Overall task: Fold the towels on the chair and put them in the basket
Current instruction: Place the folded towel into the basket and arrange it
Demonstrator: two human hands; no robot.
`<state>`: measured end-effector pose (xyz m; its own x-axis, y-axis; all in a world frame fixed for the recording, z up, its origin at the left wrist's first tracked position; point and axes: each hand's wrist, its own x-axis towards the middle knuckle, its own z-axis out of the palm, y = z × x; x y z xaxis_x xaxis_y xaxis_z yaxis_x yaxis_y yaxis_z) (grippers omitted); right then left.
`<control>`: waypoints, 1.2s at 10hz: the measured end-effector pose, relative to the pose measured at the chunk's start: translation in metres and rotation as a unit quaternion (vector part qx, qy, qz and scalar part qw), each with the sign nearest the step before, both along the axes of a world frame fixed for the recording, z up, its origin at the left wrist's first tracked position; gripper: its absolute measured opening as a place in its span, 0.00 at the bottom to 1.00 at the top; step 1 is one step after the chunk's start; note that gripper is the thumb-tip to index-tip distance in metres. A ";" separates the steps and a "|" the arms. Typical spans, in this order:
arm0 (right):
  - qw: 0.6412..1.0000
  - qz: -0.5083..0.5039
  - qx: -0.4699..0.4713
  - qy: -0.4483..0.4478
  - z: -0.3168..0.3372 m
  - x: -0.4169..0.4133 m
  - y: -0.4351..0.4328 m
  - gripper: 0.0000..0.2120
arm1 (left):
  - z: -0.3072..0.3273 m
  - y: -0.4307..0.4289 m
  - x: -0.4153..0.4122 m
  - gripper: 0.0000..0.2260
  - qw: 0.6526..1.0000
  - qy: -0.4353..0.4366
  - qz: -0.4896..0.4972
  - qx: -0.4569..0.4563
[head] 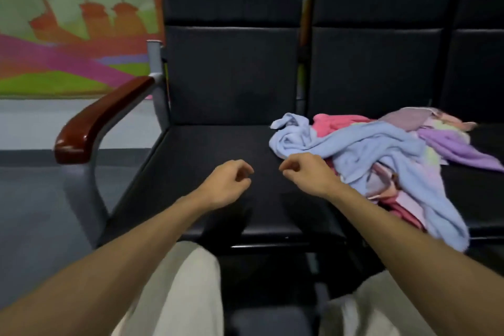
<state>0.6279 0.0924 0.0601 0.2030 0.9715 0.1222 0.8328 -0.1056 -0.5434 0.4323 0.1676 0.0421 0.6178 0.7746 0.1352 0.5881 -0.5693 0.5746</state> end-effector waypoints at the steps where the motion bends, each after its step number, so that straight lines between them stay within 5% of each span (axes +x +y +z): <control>1: 0.989 -0.111 0.049 0.089 -0.013 0.044 0.004 0.10 | -0.007 0.021 0.058 0.11 0.999 0.013 -0.029 0.003; 3: 0.970 -0.210 0.056 0.105 -0.039 0.106 0.023 0.12 | -0.031 0.068 0.150 0.09 0.998 0.006 -0.058 0.036; 5: 0.975 -0.197 0.013 0.098 -0.054 0.124 0.044 0.29 | -0.045 0.101 0.194 0.11 0.972 0.169 -0.035 0.157; 6: 0.970 -0.211 0.012 0.117 -0.054 0.123 0.051 0.24 | -0.054 0.112 0.188 0.07 0.944 0.201 -0.024 0.260; 7: 0.959 -0.267 0.051 0.074 -0.051 0.116 0.054 0.12 | -0.054 0.115 0.168 0.08 0.957 0.114 -0.073 0.256; 8: 0.945 -0.307 0.051 0.096 -0.047 0.101 0.060 0.25 | -0.038 0.105 0.140 0.11 0.985 -0.015 -0.116 0.126; 9: 0.894 -0.319 0.061 0.309 -0.050 0.088 0.073 0.42 | -0.025 0.085 0.107 0.11 0.989 -0.064 -0.133 -0.016; 10: 0.839 -0.324 0.093 0.427 -0.053 0.077 0.086 0.34 | -0.020 0.063 0.074 0.17 0.985 -0.107 -0.122 -0.050; 11: 0.847 -0.267 0.019 0.460 -0.060 0.056 0.075 0.22 | -0.020 0.055 0.042 0.17 0.988 -0.102 -0.106 -0.052; 12: 0.890 -0.360 -0.202 0.194 -0.044 0.032 0.080 0.20 | -0.016 0.063 0.013 0.15 0.996 0.015 -0.093 -0.008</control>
<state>0.6602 0.1721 0.0157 0.7405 0.5217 -0.4237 0.2280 -0.7880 -0.5719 0.4457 0.2308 0.0257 0.7545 0.6483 0.1025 0.4902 -0.6604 0.5689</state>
